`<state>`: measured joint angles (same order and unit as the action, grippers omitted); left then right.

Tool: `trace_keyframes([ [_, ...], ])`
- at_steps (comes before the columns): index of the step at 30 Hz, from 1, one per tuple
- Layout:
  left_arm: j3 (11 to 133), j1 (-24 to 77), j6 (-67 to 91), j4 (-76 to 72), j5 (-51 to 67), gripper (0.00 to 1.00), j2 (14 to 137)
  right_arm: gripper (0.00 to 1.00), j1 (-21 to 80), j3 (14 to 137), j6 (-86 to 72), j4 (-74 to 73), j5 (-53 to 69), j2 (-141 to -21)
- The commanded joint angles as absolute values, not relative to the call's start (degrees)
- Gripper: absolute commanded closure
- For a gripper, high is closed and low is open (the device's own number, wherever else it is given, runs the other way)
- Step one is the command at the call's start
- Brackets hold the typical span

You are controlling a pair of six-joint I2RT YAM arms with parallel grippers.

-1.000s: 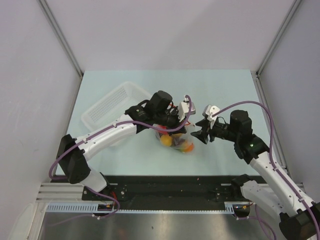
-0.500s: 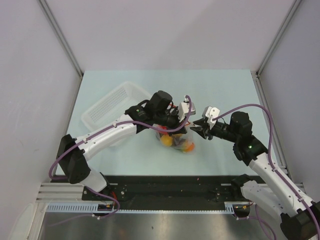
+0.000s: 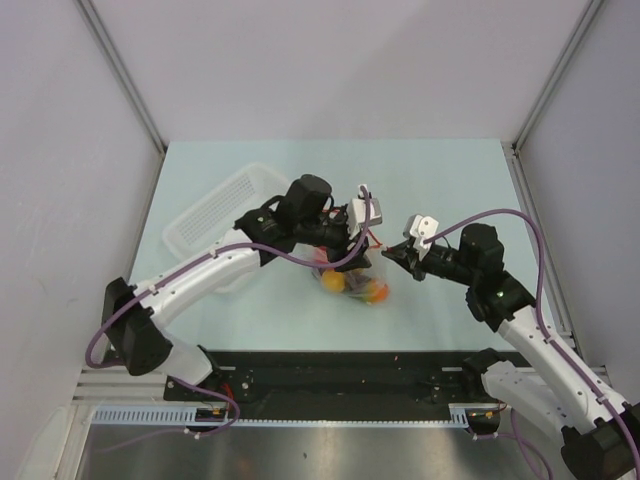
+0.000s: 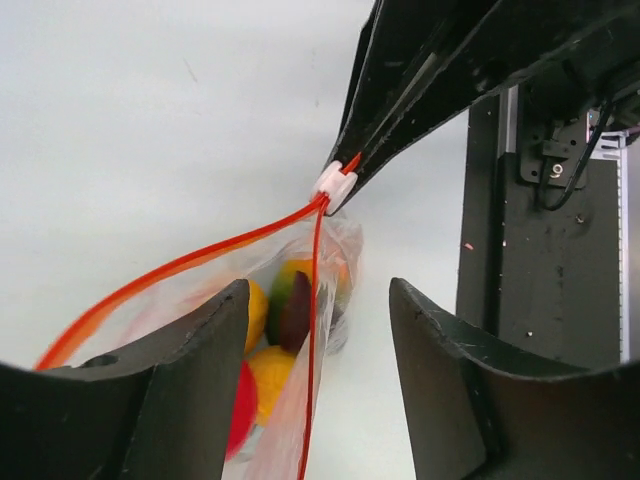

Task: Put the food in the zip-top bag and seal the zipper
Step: Zip the zipper food storage bag at the center of the board.

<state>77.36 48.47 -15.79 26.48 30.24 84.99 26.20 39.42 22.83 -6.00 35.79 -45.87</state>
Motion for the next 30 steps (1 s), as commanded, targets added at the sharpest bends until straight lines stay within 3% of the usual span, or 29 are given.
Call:
trace_keyframes([
  [1,82.08,47.99,-24.76,27.15,32.77,0.37,81.04,1.0,26.46,39.55,24.08,-4.92,36.47,-44.56],
  [13,85.16,51.05,-44.44,31.19,35.69,0.37,82.08,1.0,26.46,39.81,23.91,-4.75,36.91,-44.38],
  [18,90.51,52.03,-46.58,34.89,36.12,0.52,86.3,1.0,26.72,39.99,24.43,-4.74,37.53,-44.56],
  [30,93.08,52.03,-49.04,37.88,36.21,0.57,90.53,1.0,28.12,41.31,26.02,-5.89,36.92,-44.74],
])
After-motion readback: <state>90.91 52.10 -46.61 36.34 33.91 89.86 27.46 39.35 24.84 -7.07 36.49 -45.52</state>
